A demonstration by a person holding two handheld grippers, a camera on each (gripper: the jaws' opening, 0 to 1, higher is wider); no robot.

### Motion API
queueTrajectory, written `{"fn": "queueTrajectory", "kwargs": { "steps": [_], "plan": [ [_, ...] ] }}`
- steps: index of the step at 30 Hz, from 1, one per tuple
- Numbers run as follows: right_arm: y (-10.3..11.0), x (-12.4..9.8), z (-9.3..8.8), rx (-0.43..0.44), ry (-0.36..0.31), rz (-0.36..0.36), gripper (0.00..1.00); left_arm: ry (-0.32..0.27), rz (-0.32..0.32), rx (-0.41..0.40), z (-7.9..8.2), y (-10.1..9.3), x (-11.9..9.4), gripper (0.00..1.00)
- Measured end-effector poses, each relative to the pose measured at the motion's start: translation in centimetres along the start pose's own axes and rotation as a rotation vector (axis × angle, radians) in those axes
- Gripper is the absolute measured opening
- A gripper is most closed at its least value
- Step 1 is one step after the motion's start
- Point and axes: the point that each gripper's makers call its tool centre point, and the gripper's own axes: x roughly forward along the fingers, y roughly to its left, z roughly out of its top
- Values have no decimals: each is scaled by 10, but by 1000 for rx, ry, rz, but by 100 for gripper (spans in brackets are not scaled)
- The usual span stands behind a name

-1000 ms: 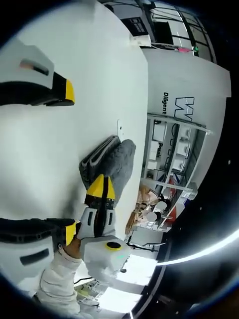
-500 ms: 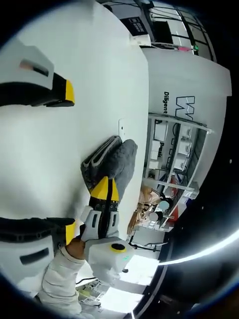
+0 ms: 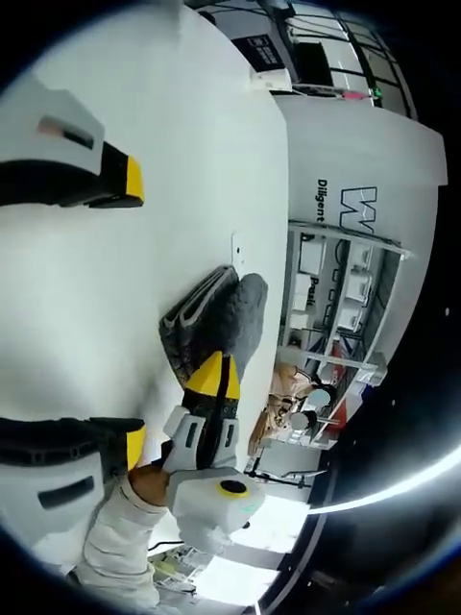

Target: Open the folded towel by lifting each exposed corner and separating the folded layers until the towel lies flat within the target outline without major curled edges

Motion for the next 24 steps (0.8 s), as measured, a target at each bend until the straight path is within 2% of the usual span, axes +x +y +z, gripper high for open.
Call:
{"fn": "queueTrajectory", "kwargs": {
  "steps": [6,24],
  "plan": [
    [-6,-3,0,-10,3,-36,0,10,2,-3,-3,0,1,88],
    [-25,-12,-5,55,7,-110,0,24,-2,-2,-7,-1,1,88]
  ]
}}
